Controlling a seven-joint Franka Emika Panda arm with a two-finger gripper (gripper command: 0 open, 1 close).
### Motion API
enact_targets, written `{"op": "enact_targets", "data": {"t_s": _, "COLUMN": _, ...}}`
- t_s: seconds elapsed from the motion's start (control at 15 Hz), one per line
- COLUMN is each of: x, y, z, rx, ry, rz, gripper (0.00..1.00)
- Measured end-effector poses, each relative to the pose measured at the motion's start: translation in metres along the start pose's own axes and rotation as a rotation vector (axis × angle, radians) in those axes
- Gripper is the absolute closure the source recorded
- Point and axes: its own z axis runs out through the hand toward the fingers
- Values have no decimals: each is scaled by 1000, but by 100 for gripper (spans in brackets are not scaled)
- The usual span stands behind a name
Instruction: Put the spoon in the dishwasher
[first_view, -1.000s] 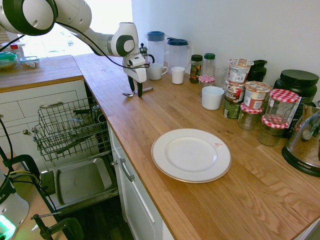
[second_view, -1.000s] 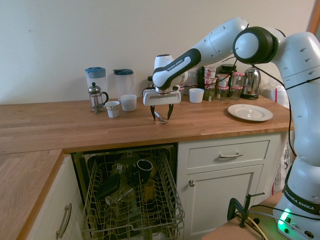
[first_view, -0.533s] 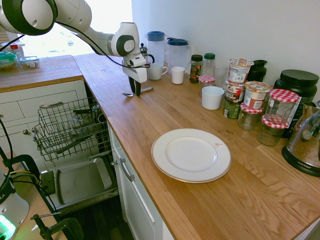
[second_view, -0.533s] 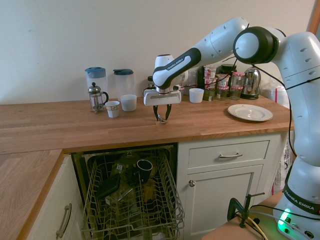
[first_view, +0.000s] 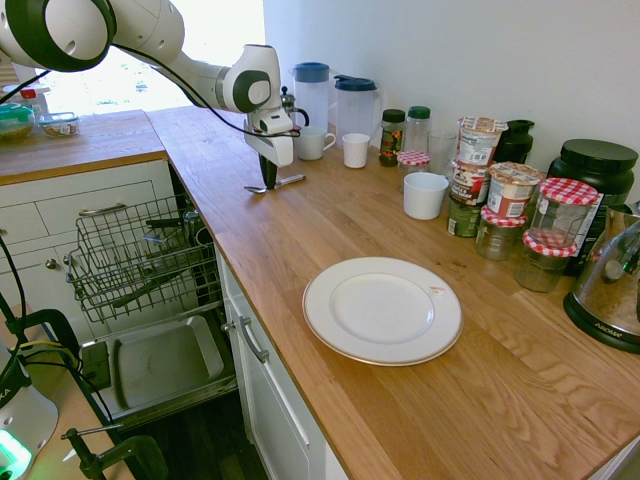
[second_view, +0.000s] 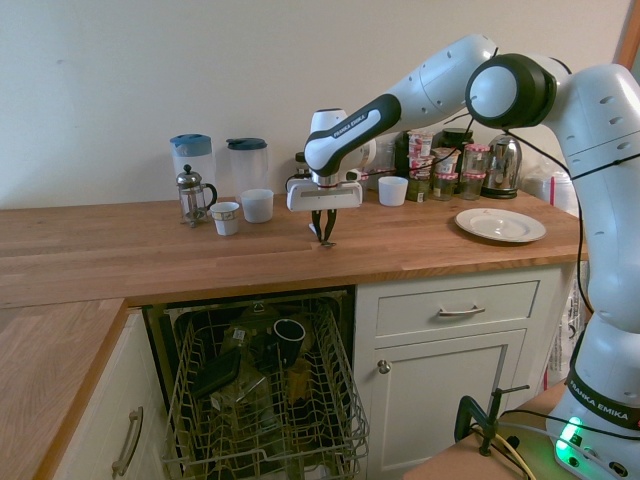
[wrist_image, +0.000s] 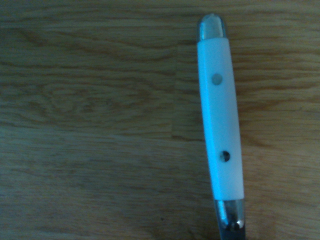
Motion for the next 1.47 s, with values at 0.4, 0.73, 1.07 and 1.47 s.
{"op": "enact_targets", "data": {"t_s": 0.4, "x": -7, "y": -3, "z": -19, "rx": 31, "ry": -33, "rz": 52, "gripper": 100}}
{"op": "enact_targets", "data": {"t_s": 0.73, "x": -92, "y": 18, "z": -112, "rx": 97, "ry": 25, "rz": 53, "gripper": 100}}
{"op": "enact_targets", "data": {"t_s": 1.07, "x": -228, "y": 85, "z": -125, "rx": 113, "ry": 83, "rz": 104, "gripper": 100}}
{"op": "enact_targets", "data": {"t_s": 1.47, "x": -329, "y": 184, "z": -74, "rx": 98, "ry": 102, "rz": 26, "gripper": 100}}
